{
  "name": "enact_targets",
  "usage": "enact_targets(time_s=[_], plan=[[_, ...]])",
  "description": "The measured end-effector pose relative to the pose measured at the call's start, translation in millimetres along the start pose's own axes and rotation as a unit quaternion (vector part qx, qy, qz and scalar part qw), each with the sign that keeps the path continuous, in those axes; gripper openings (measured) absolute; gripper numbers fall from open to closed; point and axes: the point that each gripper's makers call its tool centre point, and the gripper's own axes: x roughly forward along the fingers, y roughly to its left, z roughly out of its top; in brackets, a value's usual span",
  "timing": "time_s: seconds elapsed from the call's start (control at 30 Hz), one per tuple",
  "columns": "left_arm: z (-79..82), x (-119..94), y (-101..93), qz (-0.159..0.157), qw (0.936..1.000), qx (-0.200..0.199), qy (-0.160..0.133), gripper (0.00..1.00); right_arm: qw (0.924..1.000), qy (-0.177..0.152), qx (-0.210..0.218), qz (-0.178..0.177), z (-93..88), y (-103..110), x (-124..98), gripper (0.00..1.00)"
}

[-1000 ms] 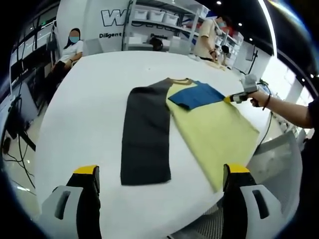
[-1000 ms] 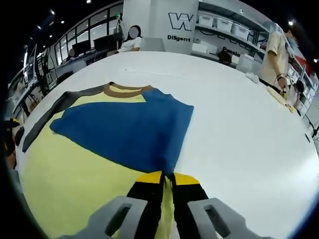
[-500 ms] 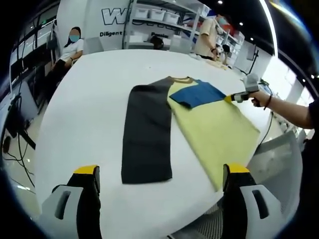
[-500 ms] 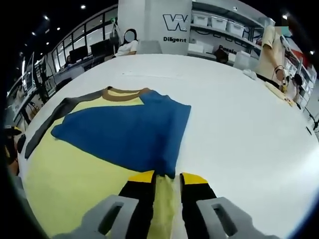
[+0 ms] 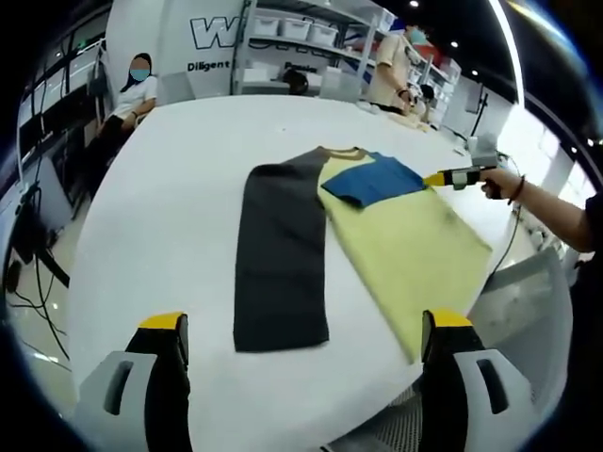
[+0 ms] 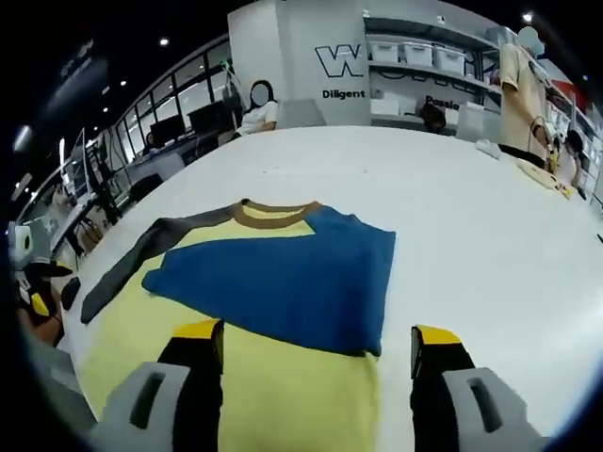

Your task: Fold the garment on the visible template until the final outline fits inside the template.

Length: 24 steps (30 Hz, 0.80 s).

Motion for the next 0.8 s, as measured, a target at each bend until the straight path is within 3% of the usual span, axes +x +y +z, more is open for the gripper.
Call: enact_targets(time_s=[0.2,0.57,0.8], plan=[[-4.0,-1,2.8,0.004,1.0,-0.005,0.003,0.98,0.9992,0.0,-0.022,0.034,2.6,24,-13,0.99],[-12.8,4,3.9,0.003,0.9998,-0.009,0.015,0.95,0.9953,-0.001,-0.059,0.077,5.2,59,-41,0.99],[-15.1,9,9.2,0.012,0.9999,0.002,0.01,0.86,0.9953,-0.014,-0.065,0.07,5.4,62,-62,0.98]])
